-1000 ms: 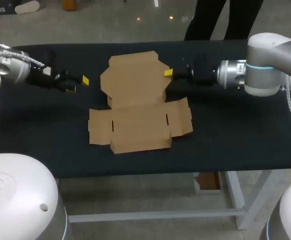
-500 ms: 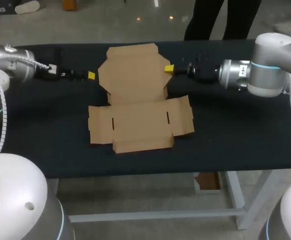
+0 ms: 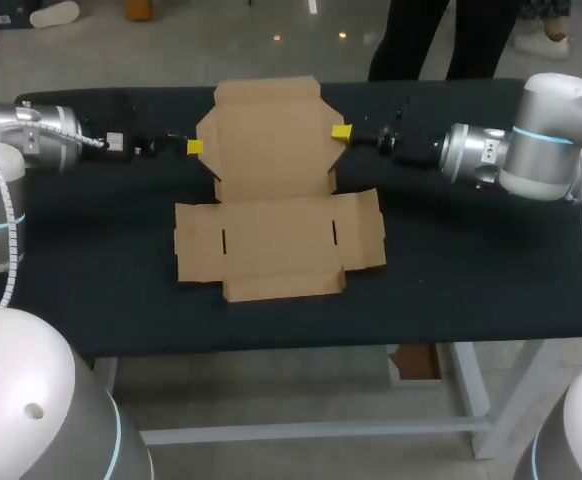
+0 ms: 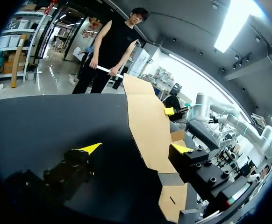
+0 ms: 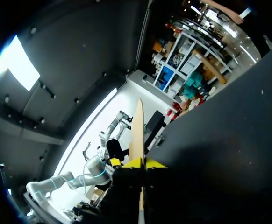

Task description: Assemble the packaging by folding the flat box into shape, placing the metal phone stand inside, and closing the box properly

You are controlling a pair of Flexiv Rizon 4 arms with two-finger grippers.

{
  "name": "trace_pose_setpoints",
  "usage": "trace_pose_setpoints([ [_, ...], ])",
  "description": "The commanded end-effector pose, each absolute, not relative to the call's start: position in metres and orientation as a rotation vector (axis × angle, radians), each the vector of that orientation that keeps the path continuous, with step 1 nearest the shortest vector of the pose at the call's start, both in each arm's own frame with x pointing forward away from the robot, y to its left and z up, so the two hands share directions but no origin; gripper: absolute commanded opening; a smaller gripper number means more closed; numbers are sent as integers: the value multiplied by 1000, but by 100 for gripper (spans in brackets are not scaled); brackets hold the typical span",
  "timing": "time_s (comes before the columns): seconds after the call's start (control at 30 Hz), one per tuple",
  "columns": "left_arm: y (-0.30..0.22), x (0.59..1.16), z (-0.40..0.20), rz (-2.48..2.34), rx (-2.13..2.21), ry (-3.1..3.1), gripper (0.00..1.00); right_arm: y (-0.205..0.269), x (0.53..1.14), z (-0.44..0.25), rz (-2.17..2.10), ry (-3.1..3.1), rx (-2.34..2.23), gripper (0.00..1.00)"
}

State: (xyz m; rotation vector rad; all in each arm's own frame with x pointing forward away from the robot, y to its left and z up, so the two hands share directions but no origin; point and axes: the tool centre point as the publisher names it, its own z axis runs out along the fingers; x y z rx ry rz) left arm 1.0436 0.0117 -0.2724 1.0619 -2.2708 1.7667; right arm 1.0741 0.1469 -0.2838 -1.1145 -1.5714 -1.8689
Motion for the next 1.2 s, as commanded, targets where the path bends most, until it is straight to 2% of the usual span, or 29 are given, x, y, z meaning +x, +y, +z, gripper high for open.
trace_pose_setpoints([
  [0.03, 5, 1053, -273, 1762, 983, -2265, 94, 148, 1078, -286, -1880, -1560, -1096, 0],
  [0.33, -16, 1056, -268, 1770, 849, -2235, 85, 152, 1082, -283, -1917, -1537, -1059, 0],
  [0.43, -22, 1056, -269, 1787, 803, -2208, 74, 154, 1082, -280, -1930, -1533, -1044, 0],
  [0.5, -26, 1057, -269, 1794, 779, -2196, 59, 155, 1083, -279, -1935, -1530, -1035, 0],
  [0.57, -31, 1057, -268, 1798, 762, -2189, 58, 157, 1084, -278, -1939, -1530, -1029, 0],
  [0.63, -34, 1057, -267, 1803, 737, -2179, 49, 158, 1084, -277, -1944, -1528, -1020, 0],
  [1.2, -55, 1060, -263, 1779, 630, -2141, 30, 164, 1091, -273, -1966, -1536, -996, 0],
])
